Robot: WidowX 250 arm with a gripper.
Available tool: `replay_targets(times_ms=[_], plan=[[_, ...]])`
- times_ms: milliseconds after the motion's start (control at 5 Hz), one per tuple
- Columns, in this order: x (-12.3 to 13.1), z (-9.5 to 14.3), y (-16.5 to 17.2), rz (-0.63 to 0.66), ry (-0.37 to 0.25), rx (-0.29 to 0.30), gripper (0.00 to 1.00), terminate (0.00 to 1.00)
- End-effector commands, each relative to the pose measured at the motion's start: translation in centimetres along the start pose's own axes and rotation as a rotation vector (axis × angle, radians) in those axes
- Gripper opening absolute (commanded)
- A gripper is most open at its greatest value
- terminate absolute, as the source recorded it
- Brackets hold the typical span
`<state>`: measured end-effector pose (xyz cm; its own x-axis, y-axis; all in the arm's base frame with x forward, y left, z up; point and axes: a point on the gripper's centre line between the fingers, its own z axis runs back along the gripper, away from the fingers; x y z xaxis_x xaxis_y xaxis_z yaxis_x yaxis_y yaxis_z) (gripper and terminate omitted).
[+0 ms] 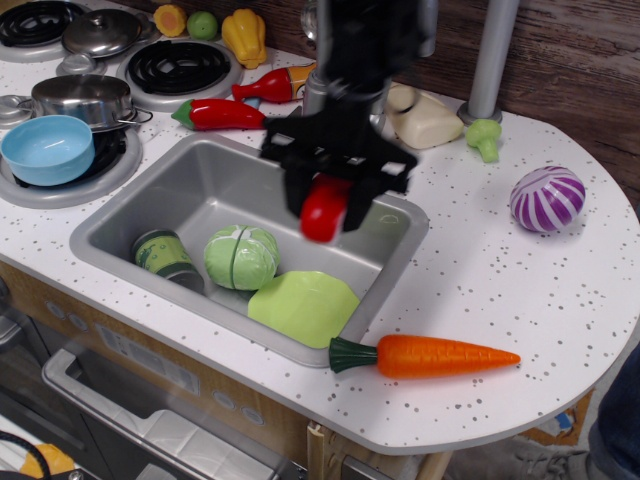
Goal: Put sushi on plate
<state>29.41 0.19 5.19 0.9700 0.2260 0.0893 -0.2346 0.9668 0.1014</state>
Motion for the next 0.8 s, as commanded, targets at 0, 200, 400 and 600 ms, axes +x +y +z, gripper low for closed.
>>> replay_targets(times_ms=[0, 200, 400, 600], plan=[[-0.4, -1.7, 0.9, -0.196, -0.125, -0.083, 0.00, 0.00], [-0.4, -4.2, 1.6, -0.215, -0.118, -0.110, 0.00, 0.00], [-0.5, -4.6, 1.4, -0.202, -0.112, -0.126, 0.00, 0.00], [-0.5, -4.6, 1.4, -0.202, -0.112, -0.126, 1.00, 0.00]])
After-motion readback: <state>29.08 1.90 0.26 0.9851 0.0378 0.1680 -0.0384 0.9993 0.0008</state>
